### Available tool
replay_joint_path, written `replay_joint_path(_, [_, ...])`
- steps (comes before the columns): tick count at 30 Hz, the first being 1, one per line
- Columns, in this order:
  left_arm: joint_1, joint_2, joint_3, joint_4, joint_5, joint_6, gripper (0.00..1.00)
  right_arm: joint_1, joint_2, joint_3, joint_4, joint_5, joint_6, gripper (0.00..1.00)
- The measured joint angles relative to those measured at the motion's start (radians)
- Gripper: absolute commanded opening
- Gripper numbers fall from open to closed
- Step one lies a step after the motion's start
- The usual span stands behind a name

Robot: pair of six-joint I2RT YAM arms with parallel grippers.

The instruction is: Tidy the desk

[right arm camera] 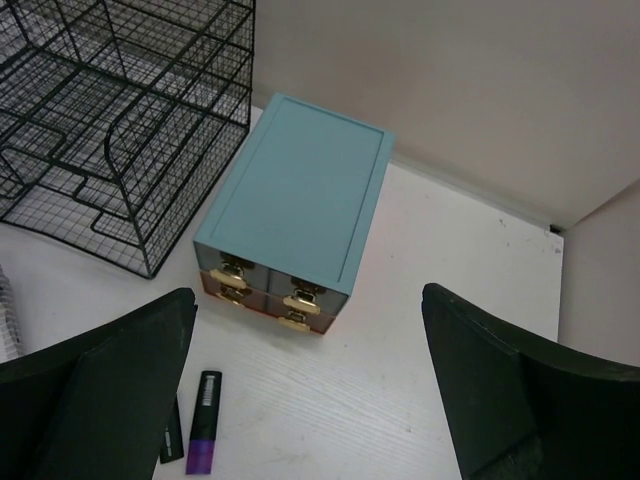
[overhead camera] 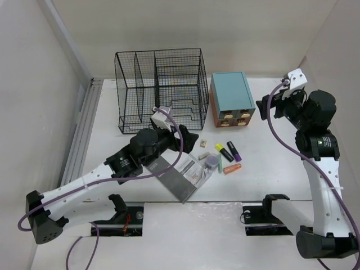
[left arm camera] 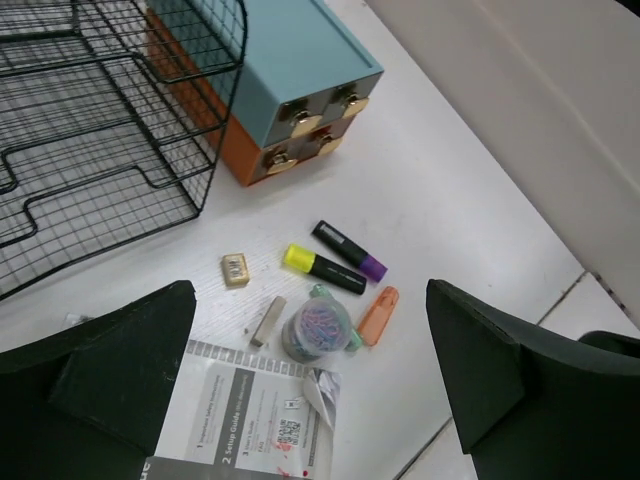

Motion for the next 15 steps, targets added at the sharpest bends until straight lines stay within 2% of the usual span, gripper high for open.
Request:
replay_joint_path(6, [-0.014,-0.024,-0.001,-0.032,-0.066,-0.001,1.0,0.0,-0.047,-0.093,0.008,-0.013,0.012,0.99])
replay_joint_path(15, [-0.014,-0.064,-0.051,-0.024,-0.051,-0.002,1.0,0.0,-0.064,-0.117,0.015,-0.032,0.029,0.99])
